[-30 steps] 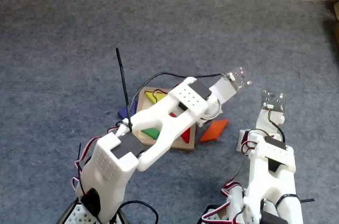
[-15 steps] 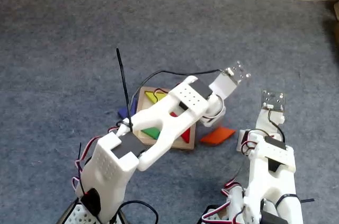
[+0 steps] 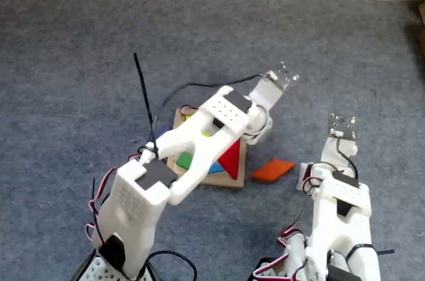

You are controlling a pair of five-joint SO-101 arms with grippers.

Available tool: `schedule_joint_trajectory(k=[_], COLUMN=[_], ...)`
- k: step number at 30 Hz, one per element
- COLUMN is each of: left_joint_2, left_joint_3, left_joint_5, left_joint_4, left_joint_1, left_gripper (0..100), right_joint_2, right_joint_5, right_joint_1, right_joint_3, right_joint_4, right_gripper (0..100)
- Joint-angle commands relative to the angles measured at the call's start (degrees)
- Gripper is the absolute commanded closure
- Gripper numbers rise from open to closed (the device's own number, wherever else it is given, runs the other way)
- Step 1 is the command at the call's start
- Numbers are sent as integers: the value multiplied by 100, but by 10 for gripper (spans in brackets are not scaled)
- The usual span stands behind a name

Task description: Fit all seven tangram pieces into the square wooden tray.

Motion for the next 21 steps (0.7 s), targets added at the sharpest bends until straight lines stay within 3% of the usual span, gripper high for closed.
schedule_joint_trajectory(k=[1,14,21], left_joint_2=[-22,391,1218], left_joint_3=[-418,-760,-2237], left_joint_5=[26,-325,-334], left_joint_4=[-70,-26,1415], left_joint_1=[101,303,303], left_gripper=[776,779,804], right_joint_2=[-40,-40,-40], right_joint_5=[-18,-18,-18], right_joint_1=[84,84,84], right_joint_3=[-13,-13,-13], right_joint_4=[-127,-127,-127], right_gripper=[950,950,950])
